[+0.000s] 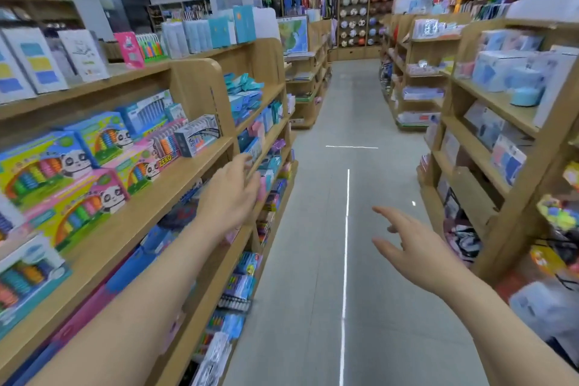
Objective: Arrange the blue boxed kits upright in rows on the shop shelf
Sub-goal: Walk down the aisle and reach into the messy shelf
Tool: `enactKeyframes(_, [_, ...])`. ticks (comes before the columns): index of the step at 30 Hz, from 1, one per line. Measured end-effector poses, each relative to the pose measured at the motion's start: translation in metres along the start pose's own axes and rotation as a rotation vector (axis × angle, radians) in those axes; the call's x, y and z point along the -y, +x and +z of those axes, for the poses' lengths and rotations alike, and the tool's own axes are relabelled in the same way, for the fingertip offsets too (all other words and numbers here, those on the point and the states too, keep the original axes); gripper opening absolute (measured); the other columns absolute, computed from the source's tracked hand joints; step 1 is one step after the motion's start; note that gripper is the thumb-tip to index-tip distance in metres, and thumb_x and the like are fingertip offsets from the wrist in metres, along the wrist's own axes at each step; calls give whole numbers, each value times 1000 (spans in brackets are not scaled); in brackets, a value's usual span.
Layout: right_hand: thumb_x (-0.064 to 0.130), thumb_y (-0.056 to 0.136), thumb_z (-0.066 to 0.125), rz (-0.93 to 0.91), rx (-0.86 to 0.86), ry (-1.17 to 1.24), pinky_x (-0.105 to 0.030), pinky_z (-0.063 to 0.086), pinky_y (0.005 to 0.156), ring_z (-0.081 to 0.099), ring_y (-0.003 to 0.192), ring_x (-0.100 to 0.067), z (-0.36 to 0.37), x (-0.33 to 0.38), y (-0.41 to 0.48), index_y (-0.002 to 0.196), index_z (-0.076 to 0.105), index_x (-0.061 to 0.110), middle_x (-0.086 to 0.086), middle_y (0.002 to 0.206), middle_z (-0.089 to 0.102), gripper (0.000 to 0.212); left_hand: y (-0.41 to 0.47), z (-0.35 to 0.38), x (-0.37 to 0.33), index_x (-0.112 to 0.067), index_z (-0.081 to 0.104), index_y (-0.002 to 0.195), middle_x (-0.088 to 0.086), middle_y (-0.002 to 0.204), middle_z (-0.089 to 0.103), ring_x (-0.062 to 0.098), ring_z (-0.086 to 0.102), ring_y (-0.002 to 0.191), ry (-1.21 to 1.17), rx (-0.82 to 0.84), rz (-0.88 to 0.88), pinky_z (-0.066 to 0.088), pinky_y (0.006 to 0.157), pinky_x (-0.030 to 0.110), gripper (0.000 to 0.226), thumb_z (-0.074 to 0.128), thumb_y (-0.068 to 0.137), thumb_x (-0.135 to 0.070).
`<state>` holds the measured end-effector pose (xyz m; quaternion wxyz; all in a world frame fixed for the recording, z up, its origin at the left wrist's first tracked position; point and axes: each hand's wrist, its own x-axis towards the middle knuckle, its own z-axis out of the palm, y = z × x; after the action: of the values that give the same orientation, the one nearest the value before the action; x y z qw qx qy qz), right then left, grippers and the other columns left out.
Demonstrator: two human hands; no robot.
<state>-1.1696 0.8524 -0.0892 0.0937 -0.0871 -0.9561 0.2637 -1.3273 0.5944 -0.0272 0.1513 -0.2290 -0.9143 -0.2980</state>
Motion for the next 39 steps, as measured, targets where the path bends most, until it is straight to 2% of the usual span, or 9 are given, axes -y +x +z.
enactKeyframes(4, [33,93,56,117,-6,323,-25,48,76,60,90,-5,9,-52,107,134,44,32,8,112,60,43,97,47,6,-22,34,139,-14,80,55,15,60,75,-65,-10,-103,52,72,42,43,40,98,-35])
enactKeyframes(10, [25,99,46,486,88,1222,-34,51,79,66,87,-25,11,-115,277,113,60,12,-17,103,68,24,240,108,27,-20,55,120,0,99,65,16,62,86,-357,-79,-357,53,83,41,25,44,98,-23])
enactKeyframes(15, [38,99,40,602,117,1454,-32,49,77,63,93,-24,19,-144,415,108,61,12,-16,111,64,34,334,139,59,-25,58,117,-6,110,63,11,59,103,-170,-59,-327,49,89,31,27,52,93,-15])
enactKeyframes(19, [52,96,39,570,172,1536,-39,50,81,60,106,-26,32,-140,526,120,58,14,-16,122,60,48,414,165,89,-22,50,131,-2,132,55,19,51,120,125,-8,-234,43,95,33,43,52,89,-10])
enactKeyframes(26, [69,85,45,509,273,1521,-52,43,98,48,123,-26,76,-107,726,140,42,23,-13,137,46,72,580,218,196,-20,46,135,3,136,49,26,39,128,368,23,-177,39,101,42,47,52,88,-22])
enactKeyframes(31, [65,88,43,397,357,1367,-46,44,95,55,107,-16,93,-74,841,127,49,29,-2,112,56,54,675,246,245,-18,47,132,5,132,49,29,38,125,467,64,-245,39,98,42,45,53,89,-32])
enactKeyframes(33, [63,88,45,353,379,1302,-43,45,93,49,118,-18,101,-64,883,127,48,32,-1,122,51,50,707,257,263,-20,46,133,4,133,48,28,38,125,496,72,-259,40,95,41,47,52,89,-34])
enactKeyframes(35, [62,88,47,305,408,1248,-45,39,104,44,128,-18,113,-59,926,134,45,30,1,134,47,56,740,268,281,-20,45,135,4,136,46,28,38,126,522,60,-260,41,95,42,48,52,89,-34])
enactKeyframes(39, [62,89,45,182,514,1122,-48,39,107,47,129,-18,136,-60,1012,145,33,34,4,146,43,64,795,294,309,-22,41,137,2,141,44,27,40,128,500,-2,-275,42,97,44,48,52,92,-34])
